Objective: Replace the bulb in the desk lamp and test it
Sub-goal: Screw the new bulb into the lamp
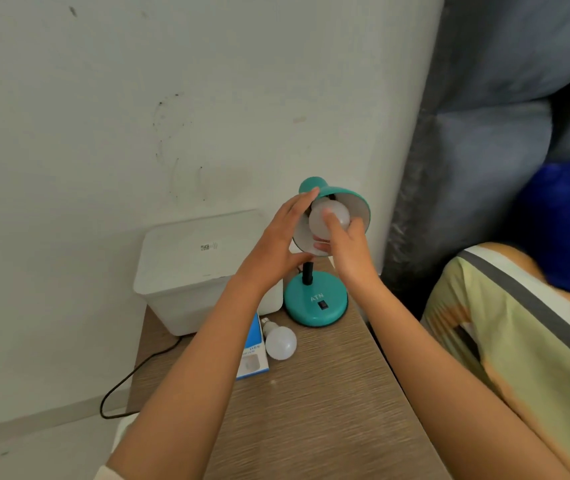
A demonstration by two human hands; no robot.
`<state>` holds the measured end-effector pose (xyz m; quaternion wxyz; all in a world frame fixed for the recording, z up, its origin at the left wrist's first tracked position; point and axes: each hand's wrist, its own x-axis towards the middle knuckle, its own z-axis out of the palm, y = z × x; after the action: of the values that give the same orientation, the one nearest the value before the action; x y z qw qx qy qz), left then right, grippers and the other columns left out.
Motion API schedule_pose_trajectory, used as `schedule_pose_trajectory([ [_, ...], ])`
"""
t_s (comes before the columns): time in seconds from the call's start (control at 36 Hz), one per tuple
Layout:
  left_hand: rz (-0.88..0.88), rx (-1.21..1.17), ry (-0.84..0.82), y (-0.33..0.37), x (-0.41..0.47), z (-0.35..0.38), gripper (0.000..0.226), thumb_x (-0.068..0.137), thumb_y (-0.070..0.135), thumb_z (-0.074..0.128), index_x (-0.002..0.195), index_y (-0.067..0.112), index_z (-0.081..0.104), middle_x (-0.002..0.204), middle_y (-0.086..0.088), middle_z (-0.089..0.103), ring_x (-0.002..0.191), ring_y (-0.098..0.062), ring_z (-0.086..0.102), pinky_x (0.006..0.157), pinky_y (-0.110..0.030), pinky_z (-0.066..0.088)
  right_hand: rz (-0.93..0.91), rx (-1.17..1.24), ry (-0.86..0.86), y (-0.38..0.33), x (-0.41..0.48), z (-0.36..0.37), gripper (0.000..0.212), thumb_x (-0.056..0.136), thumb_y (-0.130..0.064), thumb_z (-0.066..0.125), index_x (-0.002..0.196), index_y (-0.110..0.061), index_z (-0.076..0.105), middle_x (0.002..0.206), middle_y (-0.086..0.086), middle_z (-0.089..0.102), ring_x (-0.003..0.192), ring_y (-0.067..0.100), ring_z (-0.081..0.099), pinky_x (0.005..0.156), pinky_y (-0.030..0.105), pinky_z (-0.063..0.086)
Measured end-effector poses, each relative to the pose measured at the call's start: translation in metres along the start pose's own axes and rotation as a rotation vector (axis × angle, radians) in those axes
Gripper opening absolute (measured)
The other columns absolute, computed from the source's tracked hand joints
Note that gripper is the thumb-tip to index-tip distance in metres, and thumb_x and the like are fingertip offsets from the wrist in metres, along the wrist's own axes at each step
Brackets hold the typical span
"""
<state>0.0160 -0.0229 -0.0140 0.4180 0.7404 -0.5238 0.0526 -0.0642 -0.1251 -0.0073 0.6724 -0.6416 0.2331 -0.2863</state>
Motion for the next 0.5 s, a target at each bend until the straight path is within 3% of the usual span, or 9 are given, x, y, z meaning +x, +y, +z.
schedule_pose_trajectory([
  [0.08,-0.001,-0.004,0.002,0.0001,0.0000,-0.0004,0.090,0.073,0.012,0.078,0.139,0.034,0.020,0.141,0.010,0.030,0.126,0.007,0.028,0.102,-0.002,0.021,0.012,-0.027,0.052,-0.0045,0.0020,0.0010,0.041,0.093,-0.046,0.042,0.116,-0.011,0.039,0.112,0.010,0.056,0.096,0.023,0.064,0.067,0.027,0.056],
  [0.19,-0.018,-0.009,0.001,-0.0033,-0.0001,-0.0011,0.097,0.070,0.007,0.079,0.140,0.037,0.020,0.142,0.012,0.030,0.127,0.013,0.026,0.102,-0.002,0.021,-0.165,-0.090,0.097,-0.0029,-0.0035,0.0048,0.052,0.085,-0.039,0.058,0.126,-0.014,0.038,0.123,0.004,0.050,0.109,0.019,0.056,0.089,0.044,0.053],
  [0.31,-0.028,-0.011,0.009,-0.0025,-0.0011,-0.0016,0.093,0.072,0.011,0.079,0.139,0.037,0.019,0.141,0.010,0.031,0.127,0.005,0.029,0.102,-0.001,0.022,-0.021,-0.044,0.054,-0.0028,0.0000,0.0005,0.050,0.091,-0.042,0.048,0.125,-0.007,0.040,0.111,0.014,0.061,0.083,0.018,0.067,0.075,0.033,0.058],
  [0.42,-0.035,-0.003,-0.004,-0.0011,-0.0009,-0.0013,0.096,0.071,0.008,0.078,0.139,0.039,0.018,0.144,0.007,0.031,0.127,0.005,0.027,0.100,0.002,0.019,-0.112,-0.045,0.083,-0.0035,-0.0037,0.0023,0.045,0.088,-0.036,0.057,0.123,-0.015,0.038,0.120,0.004,0.052,0.104,0.017,0.058,0.090,0.041,0.053],
  [0.5,-0.042,-0.001,0.000,-0.0004,-0.0011,-0.0021,0.097,0.071,0.007,0.078,0.139,0.039,0.018,0.147,0.002,0.031,0.128,0.003,0.028,0.099,0.003,0.019,-0.035,-0.030,0.033,-0.0028,-0.0017,0.0002,0.051,0.088,-0.042,0.055,0.126,-0.012,0.040,0.116,0.002,0.055,0.097,0.016,0.064,0.085,0.036,0.055],
])
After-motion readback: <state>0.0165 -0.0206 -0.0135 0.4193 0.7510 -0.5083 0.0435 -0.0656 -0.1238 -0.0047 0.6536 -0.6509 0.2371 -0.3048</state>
